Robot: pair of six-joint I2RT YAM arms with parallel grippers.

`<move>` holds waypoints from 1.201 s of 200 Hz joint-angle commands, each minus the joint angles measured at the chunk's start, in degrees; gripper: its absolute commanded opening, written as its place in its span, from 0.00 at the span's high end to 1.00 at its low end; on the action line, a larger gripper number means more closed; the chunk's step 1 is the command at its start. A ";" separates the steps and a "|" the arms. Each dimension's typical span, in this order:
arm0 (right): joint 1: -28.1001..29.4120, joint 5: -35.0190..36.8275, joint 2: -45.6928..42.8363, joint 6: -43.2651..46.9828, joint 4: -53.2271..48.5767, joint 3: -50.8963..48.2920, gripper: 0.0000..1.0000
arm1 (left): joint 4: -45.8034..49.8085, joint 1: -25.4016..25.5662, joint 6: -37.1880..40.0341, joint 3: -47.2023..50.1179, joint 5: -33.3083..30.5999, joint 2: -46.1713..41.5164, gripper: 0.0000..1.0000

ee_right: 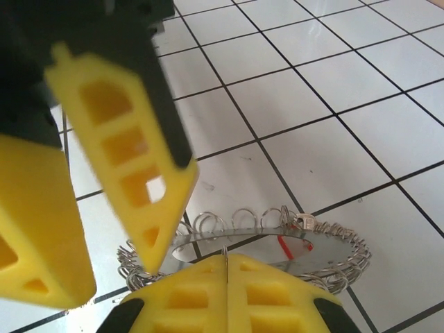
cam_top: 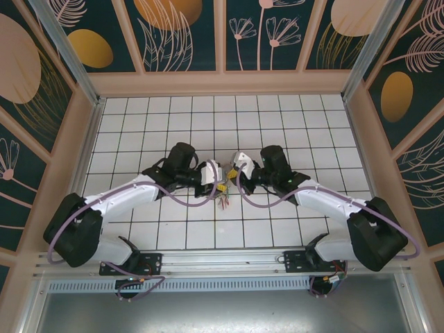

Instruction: Put the keys on the keyring

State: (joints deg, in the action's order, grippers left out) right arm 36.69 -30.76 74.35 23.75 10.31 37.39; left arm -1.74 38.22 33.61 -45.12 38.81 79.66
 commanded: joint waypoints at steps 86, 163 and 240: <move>-1.68 -5.76 -3.50 11.00 0.54 -0.74 1.00 | -5.85 -5.96 -6.19 -2.31 13.29 4.00 0.64; -2.30 -7.91 -3.29 11.07 0.33 0.23 1.00 | -4.32 -5.98 -2.51 -3.92 11.41 7.72 0.63; -2.24 -8.24 -2.72 8.70 2.09 0.27 1.00 | -2.30 -5.92 -1.34 -5.34 13.04 9.77 0.64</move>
State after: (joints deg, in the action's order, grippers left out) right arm 34.83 -36.16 72.36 33.50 10.15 36.69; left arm -5.41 32.56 30.55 -48.88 49.36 88.68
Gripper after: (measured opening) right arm 0.046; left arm 0.363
